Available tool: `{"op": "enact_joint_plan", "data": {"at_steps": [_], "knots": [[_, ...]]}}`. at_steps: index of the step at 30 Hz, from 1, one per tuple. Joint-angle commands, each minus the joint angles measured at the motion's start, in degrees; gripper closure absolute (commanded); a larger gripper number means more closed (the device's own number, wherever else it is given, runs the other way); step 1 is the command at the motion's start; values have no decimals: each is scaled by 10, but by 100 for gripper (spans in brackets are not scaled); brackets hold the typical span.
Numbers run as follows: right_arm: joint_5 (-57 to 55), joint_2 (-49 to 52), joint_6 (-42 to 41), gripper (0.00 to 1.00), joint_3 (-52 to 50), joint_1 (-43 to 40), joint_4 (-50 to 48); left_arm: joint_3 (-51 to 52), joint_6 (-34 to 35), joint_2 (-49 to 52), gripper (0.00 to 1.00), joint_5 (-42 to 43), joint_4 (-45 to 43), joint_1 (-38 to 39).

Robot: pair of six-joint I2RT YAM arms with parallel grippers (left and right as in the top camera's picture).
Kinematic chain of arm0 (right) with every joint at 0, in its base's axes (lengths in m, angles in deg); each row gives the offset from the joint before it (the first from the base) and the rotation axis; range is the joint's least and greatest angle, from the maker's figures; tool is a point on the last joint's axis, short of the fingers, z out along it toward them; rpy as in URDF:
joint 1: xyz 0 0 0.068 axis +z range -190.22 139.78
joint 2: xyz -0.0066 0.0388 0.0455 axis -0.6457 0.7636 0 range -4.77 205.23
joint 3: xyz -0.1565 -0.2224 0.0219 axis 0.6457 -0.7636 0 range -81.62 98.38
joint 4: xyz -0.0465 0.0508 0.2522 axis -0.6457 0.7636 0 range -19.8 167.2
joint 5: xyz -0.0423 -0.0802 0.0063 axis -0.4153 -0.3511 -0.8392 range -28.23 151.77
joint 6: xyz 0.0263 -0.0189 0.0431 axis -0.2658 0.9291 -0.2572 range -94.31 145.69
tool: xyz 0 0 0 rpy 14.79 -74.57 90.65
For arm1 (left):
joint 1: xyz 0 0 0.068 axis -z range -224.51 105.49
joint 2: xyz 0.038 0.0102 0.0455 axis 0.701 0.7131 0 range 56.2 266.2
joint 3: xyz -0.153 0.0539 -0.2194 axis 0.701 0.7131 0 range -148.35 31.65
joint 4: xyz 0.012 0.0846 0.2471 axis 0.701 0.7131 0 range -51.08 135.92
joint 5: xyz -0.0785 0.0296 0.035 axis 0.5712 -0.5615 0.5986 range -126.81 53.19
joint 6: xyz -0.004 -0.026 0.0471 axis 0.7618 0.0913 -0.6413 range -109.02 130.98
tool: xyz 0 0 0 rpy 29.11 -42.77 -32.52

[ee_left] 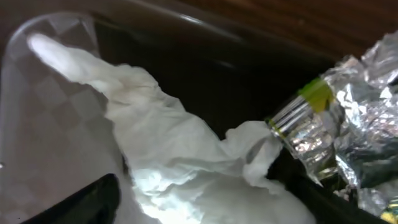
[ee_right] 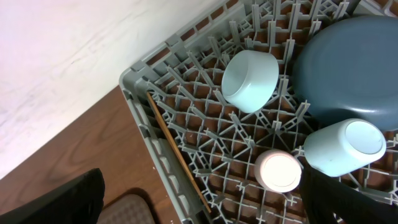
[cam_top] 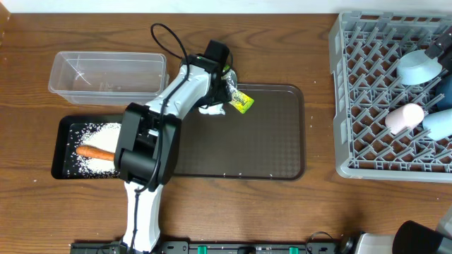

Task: Sort waste into correct bins and load items into the dishwasher rack
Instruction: 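Move the left gripper to the white tissue and grasp it, then carry the tissue into the clear plastic bin and release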

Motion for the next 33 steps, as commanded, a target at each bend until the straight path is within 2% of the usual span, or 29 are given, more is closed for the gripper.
{"op": "enact_joint_plan", "data": {"at_steps": [1, 5, 6, 9, 10, 16, 21, 27, 33], "knots": [[-5, -1, 7, 1, -1, 2, 1, 1, 12, 4, 24, -9, 4, -2], [-5, -1, 7, 1, -1, 2, 1, 1, 12, 4, 48, -9, 8, -2], [-5, -1, 7, 1, -1, 2, 1, 1, 12, 3, 55, -7, 11, -2], [-5, -1, 7, 1, -1, 2, 1, -2, 12, -6, 89, -2, 30, -2], [-5, -1, 7, 1, -1, 2, 1, -7, 12, -13, 94, -2, 39, -2], [-5, -1, 7, 1, -1, 2, 1, -16, 11, -90, 94, -2, 70, -2], [-5, -1, 7, 1, -1, 2, 1, -16, 11, -169, 93, -19, 60, -5], [-5, -1, 7, 1, -1, 2, 1, -16, 16, -223, 93, -155, -39, -33], [-5, -1, 7, 1, -1, 2, 1, -9, 30, -194, 92, -161, -134, -108]]}}
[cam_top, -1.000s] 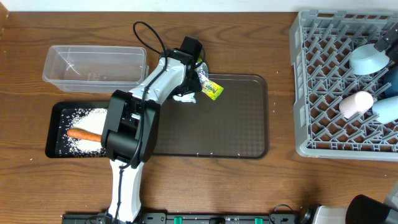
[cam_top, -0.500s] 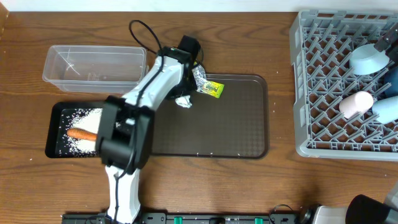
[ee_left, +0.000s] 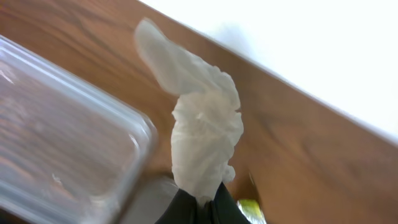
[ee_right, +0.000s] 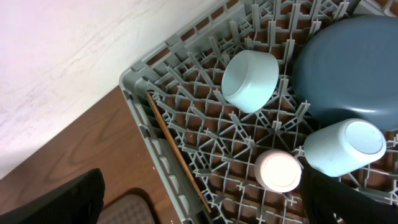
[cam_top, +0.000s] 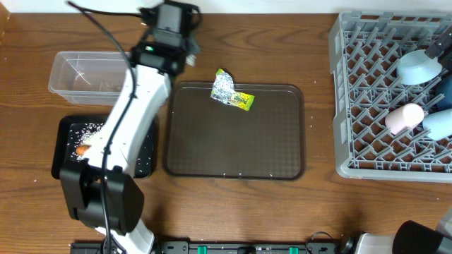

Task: Sort waste into correct bins and load items into the dishwasher rack
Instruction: 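Carry the tissue into the clear plastic bin and release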

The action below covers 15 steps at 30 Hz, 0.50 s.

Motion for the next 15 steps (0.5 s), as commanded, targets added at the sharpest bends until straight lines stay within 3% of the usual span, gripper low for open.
{"op": "enact_joint_plan", "data": {"at_steps": [1, 7, 10, 11, 15], "knots": [[-5, -1, 7, 1, -1, 2, 1, 3, 29, 34, 91, -35, -16, -49], [-5, -1, 7, 1, -1, 2, 1, 3, 56, 77, 59, -22, -26, -124], [-5, -1, 7, 1, -1, 2, 1, 3, 56, 85, 12, -4, -19, -144], [-5, -1, 7, 1, -1, 2, 1, 3, 56, 84, 4, 0, -13, -150], [-5, -1, 7, 1, -1, 2, 1, 2, 56, 61, 2, 6, 8, -151]]}}
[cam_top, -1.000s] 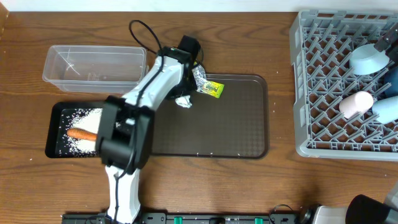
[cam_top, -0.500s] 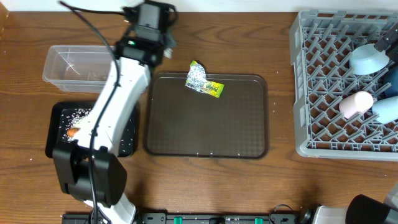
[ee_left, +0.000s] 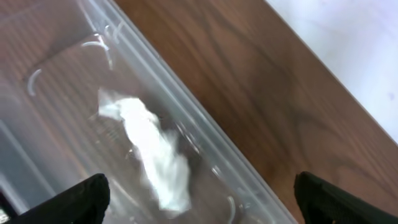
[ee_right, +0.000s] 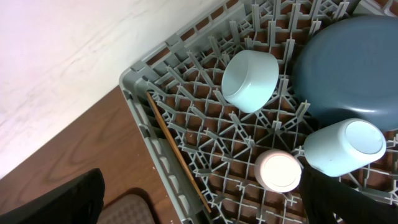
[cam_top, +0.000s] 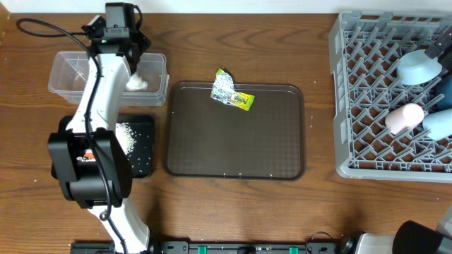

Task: Sort waste into correct bins and load items into the dishwasher rack
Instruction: 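Carry the tissue into the clear plastic bin and release, then reach the left gripper to the foil snack wrapper and grasp it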

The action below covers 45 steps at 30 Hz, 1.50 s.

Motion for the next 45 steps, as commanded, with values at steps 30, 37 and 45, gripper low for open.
{"op": "enact_joint_plan", "data": {"at_steps": [30, 37, 45], "knots": [[-5, -1, 7, 1, -1, 2, 1, 17, 3, 57, 0, 180, 13, 305], [-5, -1, 7, 1, -1, 2, 1, 17, 3, 78, 0, 177, -13, 296], [-5, -1, 7, 1, -1, 2, 1, 17, 2, 78, 0, 126, 2, 296]]}}
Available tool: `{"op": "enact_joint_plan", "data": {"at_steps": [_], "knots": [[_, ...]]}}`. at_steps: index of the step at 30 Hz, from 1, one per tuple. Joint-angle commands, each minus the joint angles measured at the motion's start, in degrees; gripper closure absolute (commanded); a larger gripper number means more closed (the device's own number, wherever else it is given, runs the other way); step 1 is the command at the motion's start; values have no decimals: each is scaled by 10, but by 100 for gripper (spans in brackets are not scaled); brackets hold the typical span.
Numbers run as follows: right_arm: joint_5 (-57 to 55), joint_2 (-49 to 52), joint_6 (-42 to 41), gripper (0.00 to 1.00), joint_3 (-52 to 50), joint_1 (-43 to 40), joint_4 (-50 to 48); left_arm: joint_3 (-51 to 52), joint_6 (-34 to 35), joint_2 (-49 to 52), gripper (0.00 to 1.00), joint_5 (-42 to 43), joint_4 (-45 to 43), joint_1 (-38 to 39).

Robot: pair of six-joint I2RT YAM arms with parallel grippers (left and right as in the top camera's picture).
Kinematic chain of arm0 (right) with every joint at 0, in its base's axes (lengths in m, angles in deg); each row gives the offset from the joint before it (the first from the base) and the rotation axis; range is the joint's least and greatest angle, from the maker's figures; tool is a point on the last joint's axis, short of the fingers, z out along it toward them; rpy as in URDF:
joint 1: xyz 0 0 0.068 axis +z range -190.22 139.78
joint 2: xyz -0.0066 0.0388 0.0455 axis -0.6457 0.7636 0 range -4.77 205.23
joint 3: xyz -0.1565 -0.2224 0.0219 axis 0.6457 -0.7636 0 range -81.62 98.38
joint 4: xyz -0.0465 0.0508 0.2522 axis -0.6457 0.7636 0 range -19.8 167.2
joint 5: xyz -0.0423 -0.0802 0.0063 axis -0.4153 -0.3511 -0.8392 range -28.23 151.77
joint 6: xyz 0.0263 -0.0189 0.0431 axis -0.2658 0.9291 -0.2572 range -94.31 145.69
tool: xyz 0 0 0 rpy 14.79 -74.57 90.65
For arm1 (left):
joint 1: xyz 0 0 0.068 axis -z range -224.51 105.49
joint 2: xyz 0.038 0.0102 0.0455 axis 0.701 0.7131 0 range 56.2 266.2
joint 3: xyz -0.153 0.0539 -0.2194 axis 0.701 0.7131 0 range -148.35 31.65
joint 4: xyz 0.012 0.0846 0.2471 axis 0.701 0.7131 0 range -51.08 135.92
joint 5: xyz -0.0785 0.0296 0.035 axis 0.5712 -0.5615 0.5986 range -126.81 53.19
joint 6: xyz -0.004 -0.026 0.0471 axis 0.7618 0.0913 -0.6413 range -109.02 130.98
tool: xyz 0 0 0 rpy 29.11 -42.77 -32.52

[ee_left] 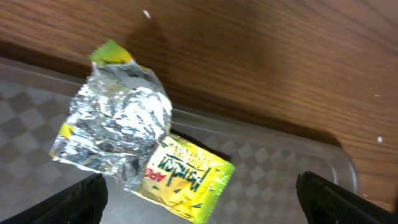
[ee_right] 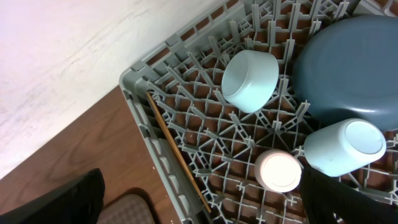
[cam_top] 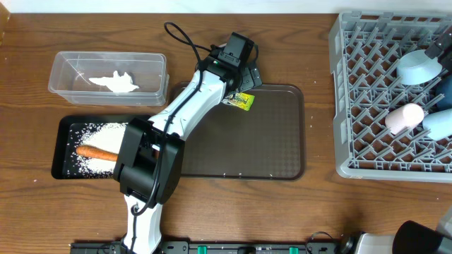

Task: Sort waste into correct bins and load items into the dishwasher rack
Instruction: 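Reach the left gripper to the foil snack wrapper and grasp it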

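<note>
A crumpled foil-and-yellow snack wrapper [ee_left: 143,149] lies at the far edge of the brown tray [cam_top: 240,148]; the overhead view shows the wrapper [cam_top: 241,101] too. My left gripper [ee_left: 199,210] hangs just above it, open, its two dark fingertips [ee_left: 68,202] wide apart and holding nothing. A white tissue [cam_top: 113,81] rests in the clear bin [cam_top: 63,90]. My right gripper [ee_right: 199,211] is open and empty over the near-left corner of the grey dishwasher rack [ee_right: 155,124].
A black tray [cam_top: 60,169] at the left holds rice and a carrot [cam_top: 95,152]. The rack [cam_top: 346,106] holds a pale blue cup [ee_right: 250,79], a pink cup [ee_right: 279,171], a second blue cup [ee_right: 342,146], a blue bowl [ee_right: 348,68] and a chopstick [ee_right: 177,155].
My left gripper was open over the clear bin with the tissue below it. Now it is open over the wrapper at the tray's far edge. The right arm has not moved.
My left gripper was first down at the tissue on the tray, beside the wrapper. Then it held the tissue up near the clear bin. Then it was open over the bin with the tissue inside. Now it is back at the tray, above the wrapper.
</note>
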Motion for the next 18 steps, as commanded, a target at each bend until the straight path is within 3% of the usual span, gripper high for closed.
{"op": "enact_joint_plan", "data": {"at_steps": [1, 18], "knots": [[-5, -1, 7, 1, -1, 2, 1, 6, 1, 10, 0, -40, 12, -2], [-5, -1, 7, 1, -1, 2, 1, 7, -21, 10, 0, -44, 116, -2]]}}
